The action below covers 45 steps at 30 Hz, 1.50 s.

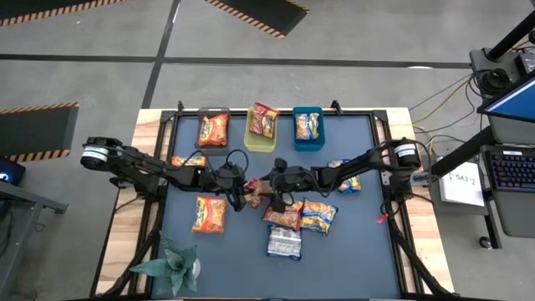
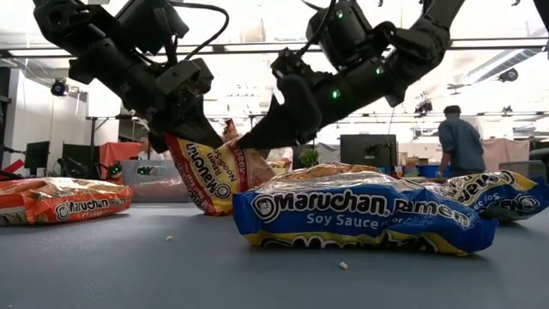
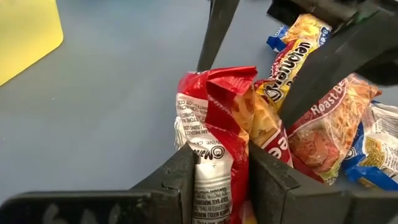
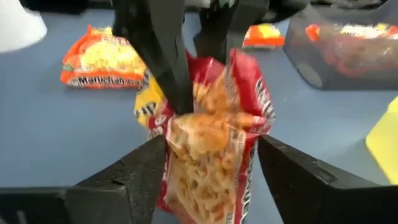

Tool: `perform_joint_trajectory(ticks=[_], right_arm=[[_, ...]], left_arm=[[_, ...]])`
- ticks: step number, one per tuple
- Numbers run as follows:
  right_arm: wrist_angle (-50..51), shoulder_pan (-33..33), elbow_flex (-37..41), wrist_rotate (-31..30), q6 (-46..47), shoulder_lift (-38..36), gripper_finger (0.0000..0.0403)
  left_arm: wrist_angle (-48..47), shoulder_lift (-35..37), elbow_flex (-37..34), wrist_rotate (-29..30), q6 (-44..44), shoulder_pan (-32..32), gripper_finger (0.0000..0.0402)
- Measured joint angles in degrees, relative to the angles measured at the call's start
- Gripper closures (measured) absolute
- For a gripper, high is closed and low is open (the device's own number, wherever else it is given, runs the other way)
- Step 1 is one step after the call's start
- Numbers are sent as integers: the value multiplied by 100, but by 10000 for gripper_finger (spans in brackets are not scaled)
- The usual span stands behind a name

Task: Sort Maruchan noodles
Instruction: Put the red noodle pack into the yellow bin

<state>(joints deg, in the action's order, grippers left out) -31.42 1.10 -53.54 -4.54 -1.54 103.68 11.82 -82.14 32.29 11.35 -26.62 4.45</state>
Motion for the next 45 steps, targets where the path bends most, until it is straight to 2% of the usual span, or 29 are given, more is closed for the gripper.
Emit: perform_joint_trajectory(ticks=[7, 15, 21, 32, 45], right_arm=[[710, -71, 24, -4, -82, -586, 123], [1396, -90, 240, -8, -155, -1363, 108], [1423, -105, 831, -7, -155, -2140, 110], [1303, -103, 1750, -7, 4, -3401, 106], [915, -103, 2236, -7, -63, -3727, 108]], left_arm=[[-135, 56, 131, -98, 229, 13, 312], [-640, 65, 594, -136, 643, 13, 312], [-1140, 69, 1044, -162, 1076, 13, 312], [-2738, 74, 2230, -159, 2001, -39, 311], [-4265, 76, 3648, -155, 3232, -589, 311]])
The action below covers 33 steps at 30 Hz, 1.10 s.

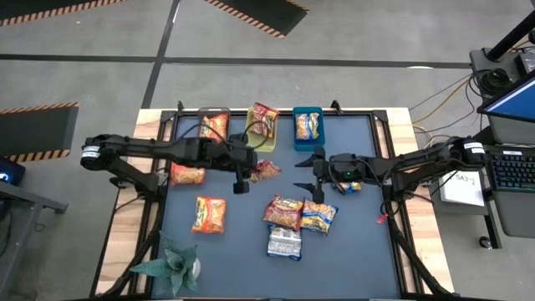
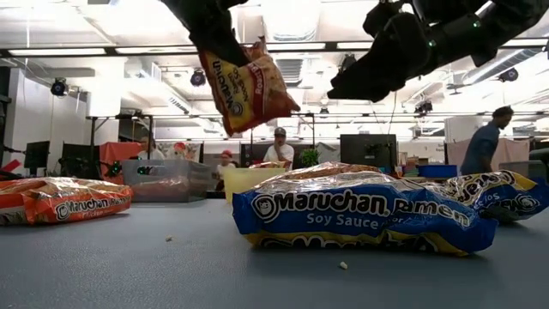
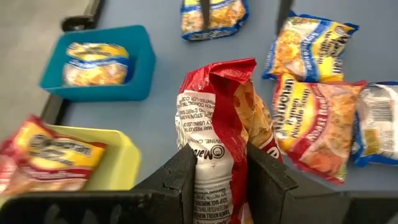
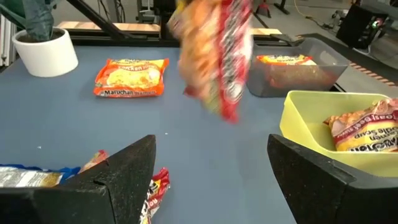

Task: Sort Maruchan noodles
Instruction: Put the red noodle pack into the yellow bin

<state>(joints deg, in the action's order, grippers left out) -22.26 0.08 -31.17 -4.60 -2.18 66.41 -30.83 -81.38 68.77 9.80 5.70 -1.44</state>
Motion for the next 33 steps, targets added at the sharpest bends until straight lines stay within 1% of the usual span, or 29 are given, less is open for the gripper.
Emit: perform_joint_trajectory(ticks=[4, 9, 13, 18, 21, 26, 30, 33], right_arm=[[-92, 0, 70, -2, -79, -2, 106], [-122, -24, 70, 0, -157, -6, 108], [-124, -32, 75, -2, -173, -11, 110], [-122, -48, 78, -2, -164, 2, 106], [-122, -50, 78, -2, -177, 2, 106], [-207, -128, 85, -1, -188, 2, 111], [-208, -222, 98, -4, -188, 4, 112], [-210, -248, 102, -1, -186, 4, 110]], left_arm=[[-327, 0, 354, -27, 395, -322, 311], [-369, 2, 625, -75, 974, -837, 311], [-368, 4, 733, -373, 1380, -1359, 311], [-179, 4, 756, -676, 1641, -1984, 311], [-37, 4, 731, -982, 1811, -2295, 311], [223, 4, 727, -1328, 1932, -2644, 313], [604, -41, 620, -1805, 1924, -2785, 318], [627, -238, 620, -1849, 1997, -2848, 320]])
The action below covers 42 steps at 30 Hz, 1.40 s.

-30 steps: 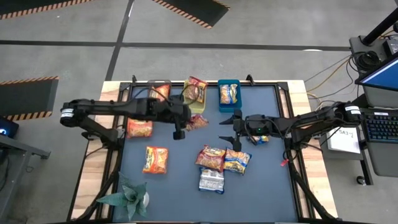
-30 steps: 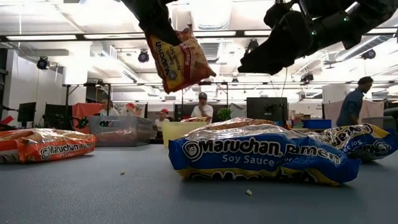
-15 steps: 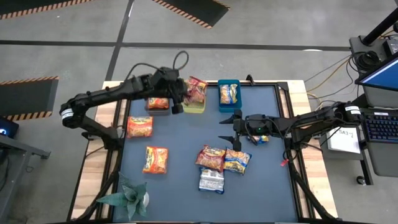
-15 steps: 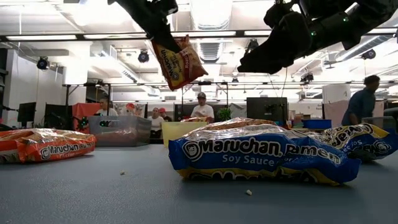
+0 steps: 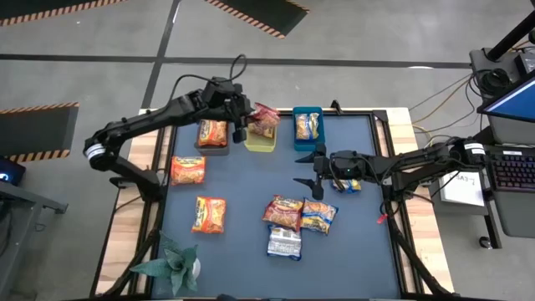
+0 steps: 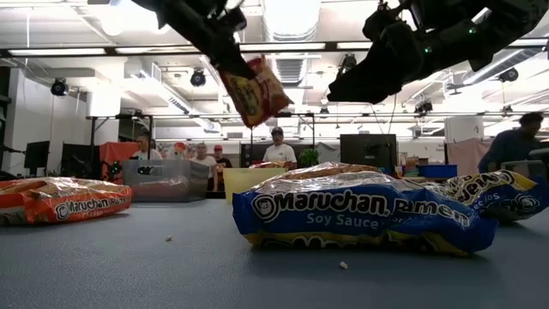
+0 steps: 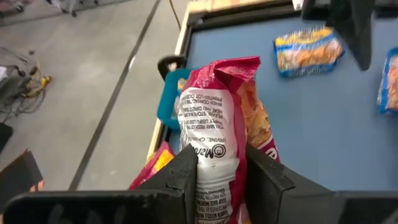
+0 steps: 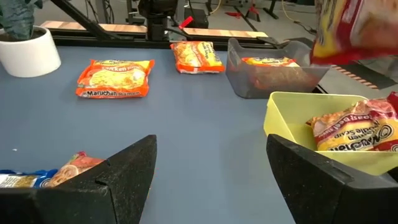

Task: Sort Maruchan noodles
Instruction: Put the red noodle pack into the yellow bin

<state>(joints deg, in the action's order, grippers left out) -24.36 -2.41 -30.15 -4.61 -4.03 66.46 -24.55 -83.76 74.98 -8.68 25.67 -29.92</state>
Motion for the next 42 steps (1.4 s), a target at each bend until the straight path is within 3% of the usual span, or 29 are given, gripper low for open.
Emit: perform_joint_trajectory(ticks=[9, 23, 32, 42], right_arm=[[-44, -1, 9, 1, -2, 2, 115], [-42, -1, 42, 1, 7, 7, 115], [-44, -1, 55, 3, -2, 9, 117], [-103, -3, 96, 3, -2, 9, 117]], left_arm=[[-433, -847, 355, 11, 482, -233, 320], [-2488, -2521, 2278, -175, 1031, -675, 320], [-2668, -3129, 2733, -287, 1067, -785, 320], [-2516, -3279, 2737, -47, 960, -786, 317]])
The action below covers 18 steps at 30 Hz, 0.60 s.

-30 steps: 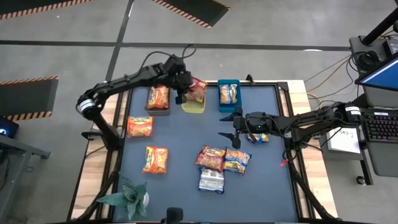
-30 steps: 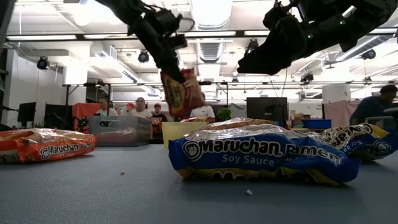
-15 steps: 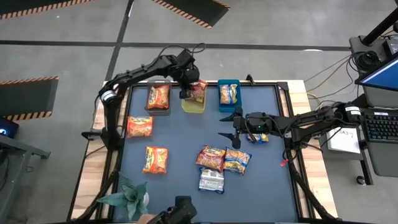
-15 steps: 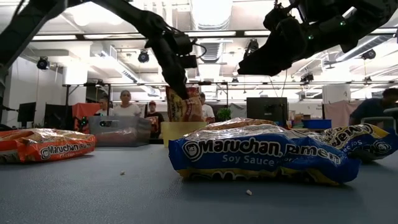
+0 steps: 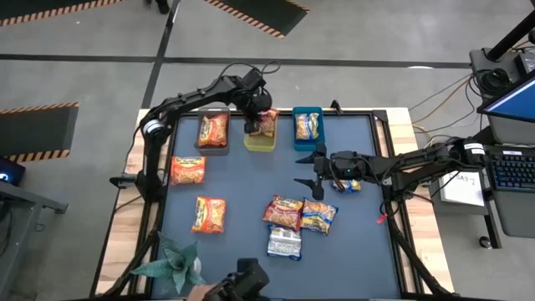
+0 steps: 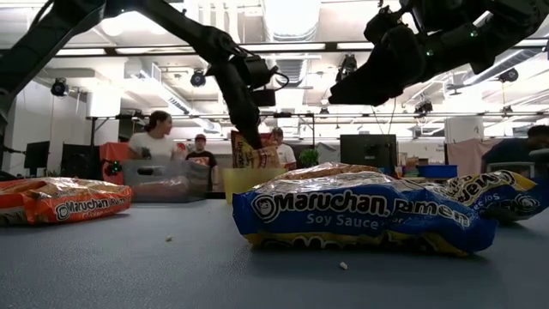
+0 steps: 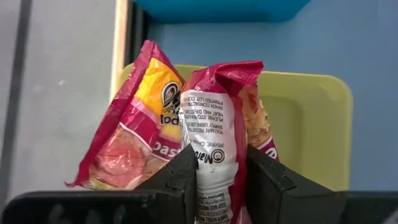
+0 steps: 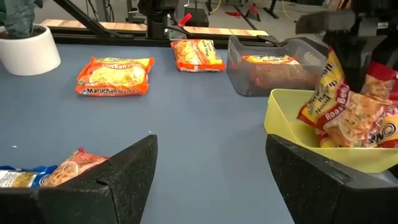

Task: Sort Maruchan noodles
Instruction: Put the red noodle pack into the yellow bin

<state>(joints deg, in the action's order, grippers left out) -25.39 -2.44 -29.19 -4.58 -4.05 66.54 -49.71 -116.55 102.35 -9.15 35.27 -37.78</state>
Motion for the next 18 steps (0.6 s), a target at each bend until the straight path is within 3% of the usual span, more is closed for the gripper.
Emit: perform_joint_trajectory(ticks=[5, 18], right_arm=[[-24, 1, 7, 2, 0, 0, 114], [-65, 2, 9, 4, -7, 0, 110]], left_arm=[[123, -79, 0, 368, -5, 0, 304], [334, -83, -7, 382, -147, 2, 232]])
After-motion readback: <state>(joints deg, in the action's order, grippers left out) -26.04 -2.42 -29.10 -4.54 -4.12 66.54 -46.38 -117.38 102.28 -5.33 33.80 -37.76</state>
